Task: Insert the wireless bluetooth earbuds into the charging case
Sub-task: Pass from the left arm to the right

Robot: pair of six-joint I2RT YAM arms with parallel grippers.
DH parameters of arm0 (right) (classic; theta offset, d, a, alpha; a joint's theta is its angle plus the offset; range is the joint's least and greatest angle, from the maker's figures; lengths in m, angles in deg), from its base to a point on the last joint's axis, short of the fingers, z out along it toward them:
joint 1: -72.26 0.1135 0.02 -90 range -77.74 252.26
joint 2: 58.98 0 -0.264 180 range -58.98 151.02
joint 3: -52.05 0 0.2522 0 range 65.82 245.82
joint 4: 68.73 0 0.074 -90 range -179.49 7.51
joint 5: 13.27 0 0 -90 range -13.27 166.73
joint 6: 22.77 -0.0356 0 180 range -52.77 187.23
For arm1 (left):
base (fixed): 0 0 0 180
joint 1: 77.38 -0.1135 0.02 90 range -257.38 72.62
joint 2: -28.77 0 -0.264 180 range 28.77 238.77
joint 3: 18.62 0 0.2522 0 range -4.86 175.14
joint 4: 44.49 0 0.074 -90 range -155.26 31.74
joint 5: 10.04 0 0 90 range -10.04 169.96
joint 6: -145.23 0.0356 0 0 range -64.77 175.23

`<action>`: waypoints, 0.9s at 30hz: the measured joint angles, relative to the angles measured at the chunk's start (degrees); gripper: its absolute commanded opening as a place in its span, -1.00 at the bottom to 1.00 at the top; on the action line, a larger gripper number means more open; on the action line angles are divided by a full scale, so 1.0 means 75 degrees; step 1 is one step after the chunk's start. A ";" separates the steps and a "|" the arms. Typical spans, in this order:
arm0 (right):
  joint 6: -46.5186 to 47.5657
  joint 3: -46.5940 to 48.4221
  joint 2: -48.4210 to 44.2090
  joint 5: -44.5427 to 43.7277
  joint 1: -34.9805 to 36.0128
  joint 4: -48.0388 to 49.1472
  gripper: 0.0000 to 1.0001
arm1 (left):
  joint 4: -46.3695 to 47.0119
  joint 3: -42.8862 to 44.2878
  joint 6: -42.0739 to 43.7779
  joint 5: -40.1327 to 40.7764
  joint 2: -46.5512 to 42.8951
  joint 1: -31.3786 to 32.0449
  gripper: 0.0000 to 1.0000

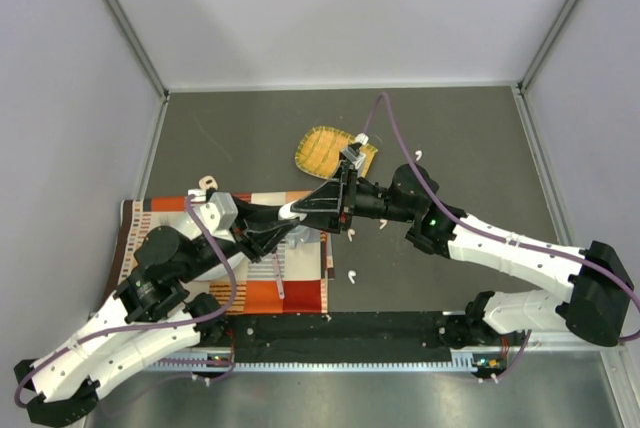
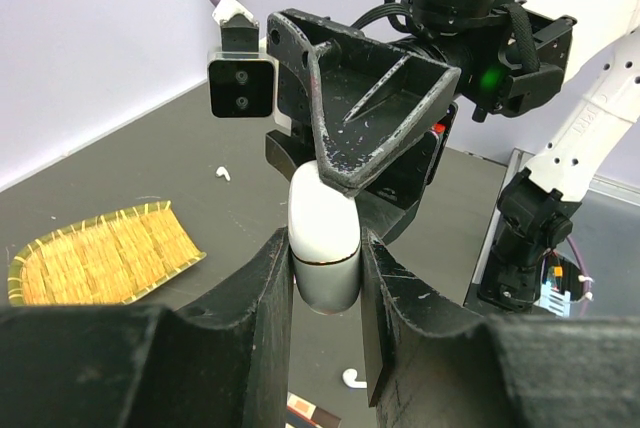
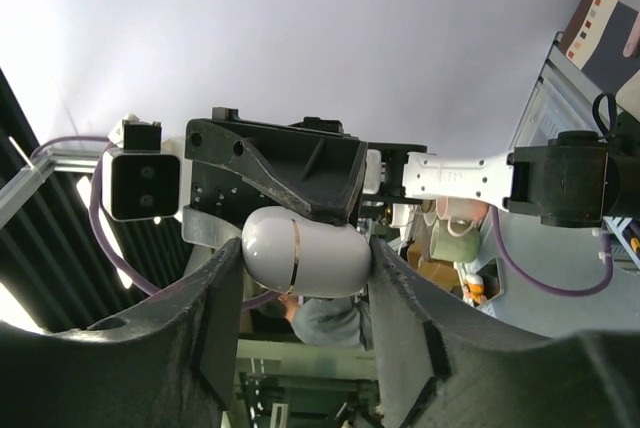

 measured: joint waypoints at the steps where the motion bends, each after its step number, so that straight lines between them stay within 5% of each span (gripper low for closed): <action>1: -0.0003 0.0000 0.0000 0.0000 0.0000 0.0003 -0.26 | 0.0012 0.0000 0.0000 0.0003 -0.0003 0.0000 -1.00; 9: -0.0175 -0.0230 0.0000 -0.0009 -0.0003 0.0382 -0.62 | -0.0012 0.0000 -0.0029 -0.0041 0.0035 0.0000 -0.56; 19: -0.0455 -0.0344 0.0096 0.0015 -0.0012 0.0807 -0.70 | -0.0012 -0.0017 -0.0172 0.0026 0.0050 -0.0006 -0.05; 27: -0.0589 -0.0385 0.0099 0.0023 -0.0012 0.1029 -0.72 | 0.0181 -0.0236 -0.0251 0.0122 0.0047 -0.0006 0.00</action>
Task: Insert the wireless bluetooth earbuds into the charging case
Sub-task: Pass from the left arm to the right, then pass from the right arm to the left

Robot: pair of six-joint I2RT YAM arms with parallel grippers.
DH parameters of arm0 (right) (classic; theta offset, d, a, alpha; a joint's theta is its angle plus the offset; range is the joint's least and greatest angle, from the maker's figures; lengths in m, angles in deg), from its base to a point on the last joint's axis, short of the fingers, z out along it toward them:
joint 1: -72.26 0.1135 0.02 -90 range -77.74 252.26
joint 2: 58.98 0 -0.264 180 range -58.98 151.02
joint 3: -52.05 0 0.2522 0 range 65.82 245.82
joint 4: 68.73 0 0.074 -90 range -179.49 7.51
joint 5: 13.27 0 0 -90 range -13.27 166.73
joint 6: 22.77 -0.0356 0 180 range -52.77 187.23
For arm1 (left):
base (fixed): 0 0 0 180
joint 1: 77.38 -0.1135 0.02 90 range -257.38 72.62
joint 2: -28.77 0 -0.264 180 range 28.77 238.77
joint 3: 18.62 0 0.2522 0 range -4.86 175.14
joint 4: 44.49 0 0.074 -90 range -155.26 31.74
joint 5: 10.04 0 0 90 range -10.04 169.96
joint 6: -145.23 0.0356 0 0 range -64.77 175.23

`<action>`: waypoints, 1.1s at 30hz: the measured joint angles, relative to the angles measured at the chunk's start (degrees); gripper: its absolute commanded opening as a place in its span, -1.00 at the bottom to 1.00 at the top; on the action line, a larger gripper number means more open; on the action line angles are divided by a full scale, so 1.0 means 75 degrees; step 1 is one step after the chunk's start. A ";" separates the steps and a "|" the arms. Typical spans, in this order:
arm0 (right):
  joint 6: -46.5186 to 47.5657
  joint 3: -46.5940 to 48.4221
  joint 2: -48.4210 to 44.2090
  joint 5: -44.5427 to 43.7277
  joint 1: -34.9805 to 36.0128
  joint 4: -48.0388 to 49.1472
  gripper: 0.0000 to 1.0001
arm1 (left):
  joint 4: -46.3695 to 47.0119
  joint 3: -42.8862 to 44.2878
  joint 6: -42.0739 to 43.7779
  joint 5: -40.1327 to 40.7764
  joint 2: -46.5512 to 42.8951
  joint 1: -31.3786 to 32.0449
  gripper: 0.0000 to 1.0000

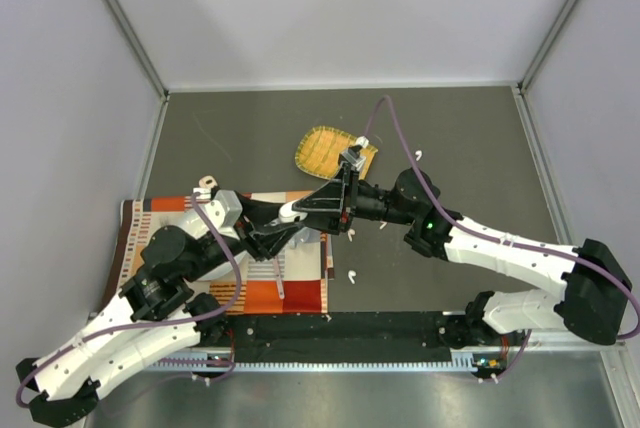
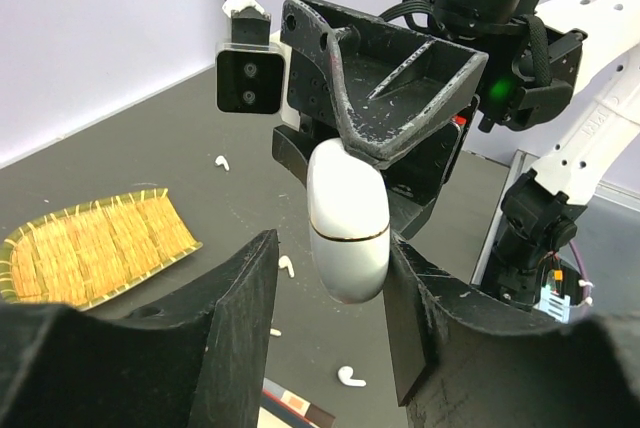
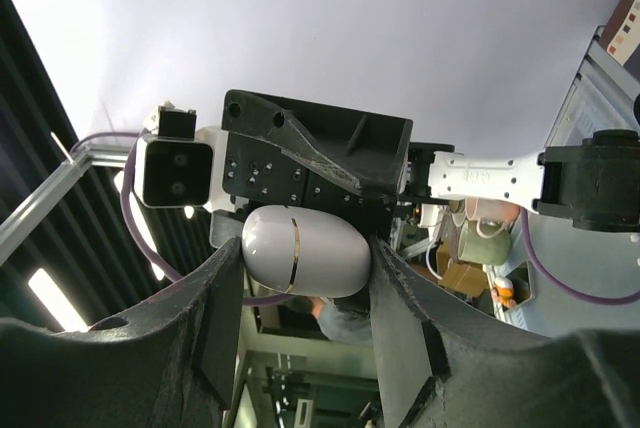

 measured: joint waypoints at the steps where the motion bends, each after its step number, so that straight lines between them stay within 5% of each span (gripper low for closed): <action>1: -0.0012 -0.0003 0.0000 0.0000 0.0000 0.0003 -0.72 | 0.0047 -0.0020 -0.0009 0.0017 0.0000 0.0000 0.00; 21: -0.0140 -0.0096 0.0050 -0.0029 0.0000 0.0259 -0.72 | 0.0694 -0.0230 -0.0160 0.0035 0.0000 0.0006 -0.21; 30: -0.0189 -0.0096 0.0099 -0.0055 -0.0017 0.0350 -0.66 | 0.0784 -0.0265 -0.0236 0.0029 0.0000 0.0006 -0.67; 33: -0.0146 -0.0093 0.0099 -0.0061 -0.0017 0.0335 -0.66 | 0.0784 -0.0265 -0.0239 0.0038 0.0003 0.0006 -0.47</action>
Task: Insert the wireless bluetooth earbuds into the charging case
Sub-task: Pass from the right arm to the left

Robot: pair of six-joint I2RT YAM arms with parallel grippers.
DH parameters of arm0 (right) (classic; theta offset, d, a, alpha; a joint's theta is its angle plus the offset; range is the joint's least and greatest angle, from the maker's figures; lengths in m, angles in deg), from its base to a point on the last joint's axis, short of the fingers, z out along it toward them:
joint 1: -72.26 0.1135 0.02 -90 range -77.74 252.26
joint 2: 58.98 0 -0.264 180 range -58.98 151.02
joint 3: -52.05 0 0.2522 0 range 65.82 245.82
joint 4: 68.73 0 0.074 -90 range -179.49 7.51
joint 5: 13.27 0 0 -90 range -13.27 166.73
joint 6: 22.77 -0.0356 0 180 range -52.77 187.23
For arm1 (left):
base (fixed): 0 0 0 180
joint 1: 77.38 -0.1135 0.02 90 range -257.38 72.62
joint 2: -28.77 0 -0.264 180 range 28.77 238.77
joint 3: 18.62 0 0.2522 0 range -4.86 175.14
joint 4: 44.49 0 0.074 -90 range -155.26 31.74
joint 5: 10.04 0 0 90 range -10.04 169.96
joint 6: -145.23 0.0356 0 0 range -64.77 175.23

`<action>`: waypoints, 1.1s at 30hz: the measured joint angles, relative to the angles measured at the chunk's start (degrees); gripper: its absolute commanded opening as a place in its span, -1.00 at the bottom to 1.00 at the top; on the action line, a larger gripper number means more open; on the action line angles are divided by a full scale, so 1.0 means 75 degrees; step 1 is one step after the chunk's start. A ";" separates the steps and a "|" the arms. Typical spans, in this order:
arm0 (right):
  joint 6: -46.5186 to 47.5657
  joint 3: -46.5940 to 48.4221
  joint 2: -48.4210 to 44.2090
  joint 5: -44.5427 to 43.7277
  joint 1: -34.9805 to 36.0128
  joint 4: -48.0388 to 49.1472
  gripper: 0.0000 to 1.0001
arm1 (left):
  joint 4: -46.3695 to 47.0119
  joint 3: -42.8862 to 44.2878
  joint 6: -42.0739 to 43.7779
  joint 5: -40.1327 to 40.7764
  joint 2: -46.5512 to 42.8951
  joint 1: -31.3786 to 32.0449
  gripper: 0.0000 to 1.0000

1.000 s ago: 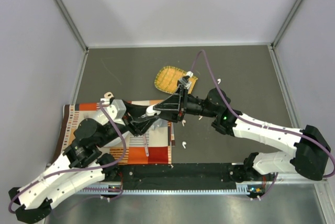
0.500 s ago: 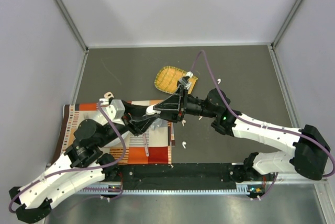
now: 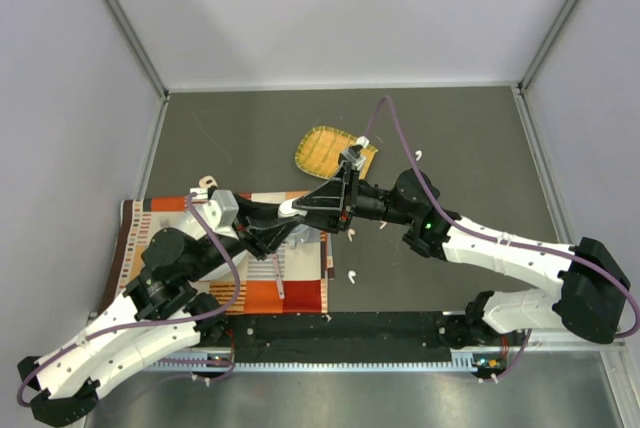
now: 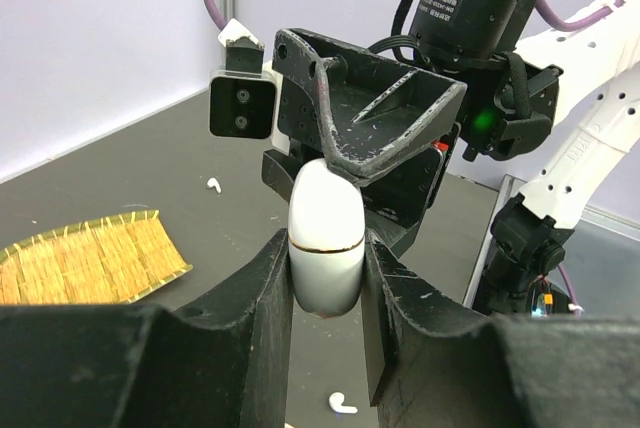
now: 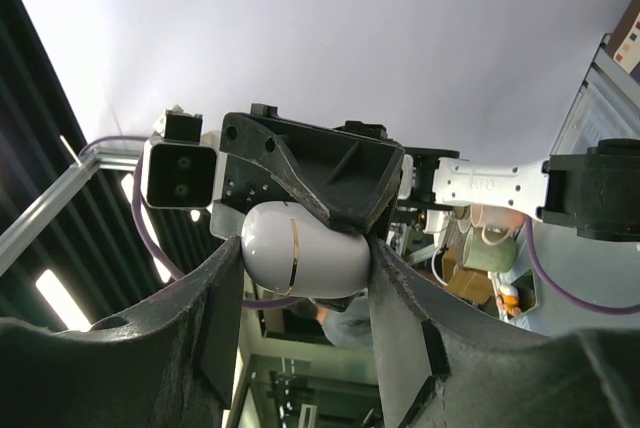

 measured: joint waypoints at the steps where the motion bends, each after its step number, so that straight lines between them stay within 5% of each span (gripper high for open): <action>1: 0.0038 0.0000 0.0000 -0.0003 0.0000 -0.0026 -0.67 | -0.0003 -0.0003 0.0000 0.0006 0.0000 0.0000 -0.40; 5: 0.0184 0.0006 -0.0058 -0.0064 -0.0003 -0.0204 -0.70 | -0.0015 -0.0041 0.0000 0.0009 0.0000 0.0000 -0.24; 14: 0.0289 0.0003 -0.0085 0.0003 -0.0003 -0.0396 -0.72 | 0.0114 -0.0044 -0.0073 0.0000 0.0035 0.0000 -0.26; 23: 0.0271 0.0003 -0.0064 0.0035 -0.0020 -0.0251 -0.72 | 0.0169 -0.0047 -0.0079 0.0006 0.0047 0.0000 -0.07; 33: 0.0125 -0.0009 -0.0064 0.0032 -0.0020 -0.0076 -0.74 | 0.0166 -0.0085 -0.0079 0.0006 0.0050 0.0000 -0.18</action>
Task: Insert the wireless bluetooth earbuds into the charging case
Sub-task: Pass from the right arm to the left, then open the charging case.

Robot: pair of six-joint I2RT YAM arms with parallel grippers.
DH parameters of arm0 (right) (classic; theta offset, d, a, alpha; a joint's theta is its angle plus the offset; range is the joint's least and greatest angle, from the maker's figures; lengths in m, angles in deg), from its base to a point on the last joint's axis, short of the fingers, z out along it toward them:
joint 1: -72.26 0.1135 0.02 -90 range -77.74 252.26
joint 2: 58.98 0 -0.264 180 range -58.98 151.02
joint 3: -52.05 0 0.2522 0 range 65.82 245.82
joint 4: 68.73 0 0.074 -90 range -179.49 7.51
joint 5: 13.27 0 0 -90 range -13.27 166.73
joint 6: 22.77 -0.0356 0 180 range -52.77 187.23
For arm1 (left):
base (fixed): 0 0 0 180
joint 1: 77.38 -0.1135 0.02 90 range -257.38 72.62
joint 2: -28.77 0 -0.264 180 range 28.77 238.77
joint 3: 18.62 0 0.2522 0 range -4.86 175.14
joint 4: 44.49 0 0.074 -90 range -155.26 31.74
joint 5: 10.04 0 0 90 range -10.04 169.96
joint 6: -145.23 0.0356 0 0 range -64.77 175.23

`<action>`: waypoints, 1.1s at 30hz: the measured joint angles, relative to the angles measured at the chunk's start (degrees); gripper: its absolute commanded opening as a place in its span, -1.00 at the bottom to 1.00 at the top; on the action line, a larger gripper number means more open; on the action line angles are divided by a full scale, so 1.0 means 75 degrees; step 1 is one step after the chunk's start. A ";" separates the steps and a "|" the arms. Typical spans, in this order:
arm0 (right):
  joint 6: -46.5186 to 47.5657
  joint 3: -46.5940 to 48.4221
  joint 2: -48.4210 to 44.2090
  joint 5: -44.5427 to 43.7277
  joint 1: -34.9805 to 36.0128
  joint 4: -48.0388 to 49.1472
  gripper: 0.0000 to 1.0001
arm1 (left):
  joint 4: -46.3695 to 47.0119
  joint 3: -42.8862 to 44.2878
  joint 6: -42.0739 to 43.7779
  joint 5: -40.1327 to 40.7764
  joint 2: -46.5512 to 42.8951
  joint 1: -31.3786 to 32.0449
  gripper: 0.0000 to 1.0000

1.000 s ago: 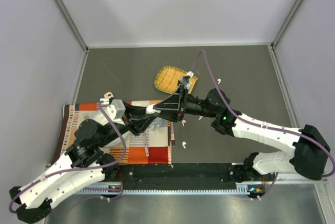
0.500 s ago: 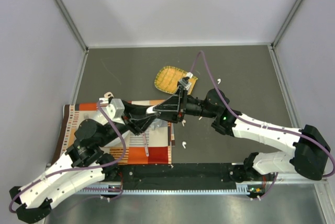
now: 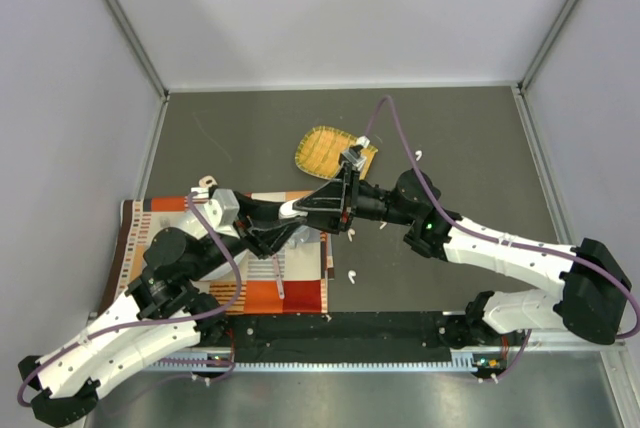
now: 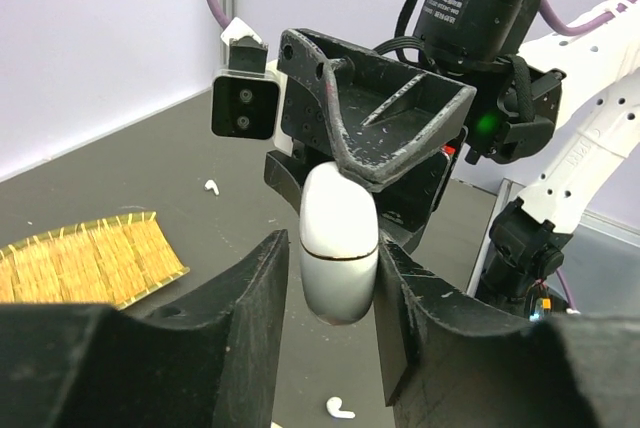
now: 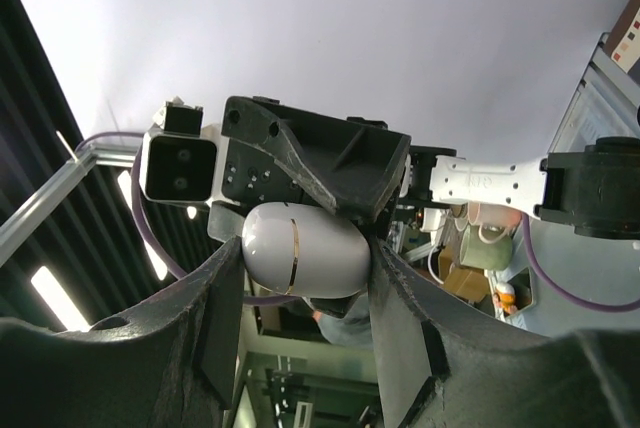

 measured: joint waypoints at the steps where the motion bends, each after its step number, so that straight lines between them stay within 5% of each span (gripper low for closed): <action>1: -0.0012 -0.0003 0.0000 -0.0006 0.0000 0.0015 -0.74 | 0.0000 -0.0003 -0.0003 0.0000 0.0000 0.0000 -0.19; 7: -0.0052 -0.0015 0.0000 -0.0044 0.0000 0.0035 -0.74 | 0.0023 -0.0003 -0.0003 -0.0015 0.0000 0.0000 -0.40; 16: -0.0099 -0.0114 0.0000 -0.0079 -0.0009 0.0169 -0.61 | 0.0050 -0.0017 0.0006 -0.0029 0.0050 0.0000 -1.00; 18: -0.0076 -0.0114 0.0000 -0.0076 -0.0009 0.0131 -0.46 | 0.0055 -0.0029 0.0006 -0.0026 0.0047 0.0000 -1.00; 21: 0.0044 -0.0114 -0.0015 -0.0125 -0.0015 0.0015 0.15 | 0.0050 -0.0082 0.0009 -0.0006 0.0038 0.0000 -1.00; 24: 0.0332 -0.0105 -0.0108 -0.0178 -0.0015 -0.0294 0.43 | 0.0009 -0.0131 0.0023 0.0000 0.0012 0.0000 -1.00; 27: 0.0845 -0.0079 -0.0318 -0.0245 -0.0050 -0.0976 0.62 | -0.0017 -0.0160 0.0032 0.0000 -0.0076 0.0000 -1.00; 33: 0.2748 0.0443 -0.1224 -0.0915 -0.0102 -0.3112 0.64 | -0.0058 -0.0213 0.0038 0.0006 -0.0425 0.0000 -1.00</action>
